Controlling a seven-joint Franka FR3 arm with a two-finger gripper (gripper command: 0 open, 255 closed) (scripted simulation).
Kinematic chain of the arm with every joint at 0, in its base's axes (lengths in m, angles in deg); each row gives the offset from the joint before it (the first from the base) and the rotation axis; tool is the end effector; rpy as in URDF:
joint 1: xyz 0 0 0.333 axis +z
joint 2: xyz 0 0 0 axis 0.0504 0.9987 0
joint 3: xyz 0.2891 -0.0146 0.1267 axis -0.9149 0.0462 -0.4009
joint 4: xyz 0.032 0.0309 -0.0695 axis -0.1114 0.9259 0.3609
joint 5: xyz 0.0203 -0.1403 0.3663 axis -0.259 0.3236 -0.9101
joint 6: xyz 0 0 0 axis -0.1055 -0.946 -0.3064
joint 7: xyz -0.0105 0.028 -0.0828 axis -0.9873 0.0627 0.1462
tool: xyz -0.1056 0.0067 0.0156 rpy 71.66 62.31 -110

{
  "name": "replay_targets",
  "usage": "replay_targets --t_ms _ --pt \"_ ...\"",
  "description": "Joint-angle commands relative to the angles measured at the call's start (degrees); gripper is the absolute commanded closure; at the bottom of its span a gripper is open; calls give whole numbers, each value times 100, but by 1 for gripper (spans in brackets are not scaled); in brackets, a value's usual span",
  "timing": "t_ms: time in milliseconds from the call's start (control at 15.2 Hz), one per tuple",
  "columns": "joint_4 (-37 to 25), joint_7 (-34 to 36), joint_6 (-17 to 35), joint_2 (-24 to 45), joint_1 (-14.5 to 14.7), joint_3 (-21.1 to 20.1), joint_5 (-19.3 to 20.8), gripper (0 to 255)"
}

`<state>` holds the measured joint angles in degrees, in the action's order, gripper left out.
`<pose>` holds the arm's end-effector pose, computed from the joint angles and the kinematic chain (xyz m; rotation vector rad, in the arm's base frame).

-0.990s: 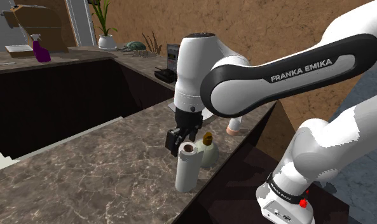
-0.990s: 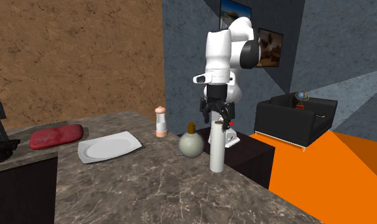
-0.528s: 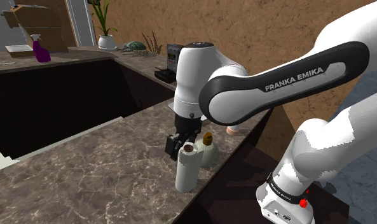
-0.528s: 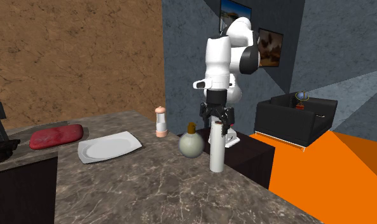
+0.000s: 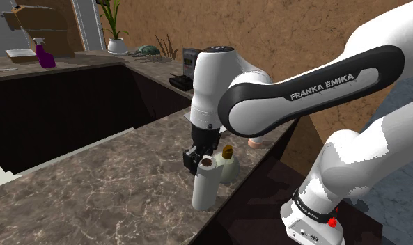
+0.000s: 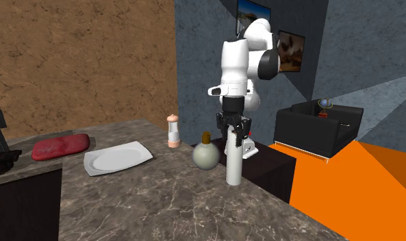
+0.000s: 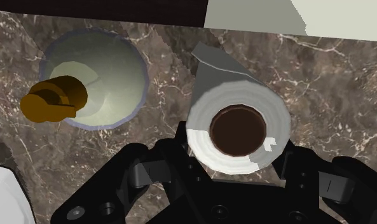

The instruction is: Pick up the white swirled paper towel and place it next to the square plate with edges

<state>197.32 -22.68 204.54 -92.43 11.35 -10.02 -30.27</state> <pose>0.3010 0.2826 0.4045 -3.1175 -0.2092 -0.0084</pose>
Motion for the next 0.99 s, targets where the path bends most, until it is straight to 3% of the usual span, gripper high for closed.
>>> replay_targets --t_ms 0,264,924 --pt "0 0 0 0 0 0 0 255" --pt "0 0 2 1 0 0 0 255" --pt "-536 -20 -863 -332 11 229 61 255"
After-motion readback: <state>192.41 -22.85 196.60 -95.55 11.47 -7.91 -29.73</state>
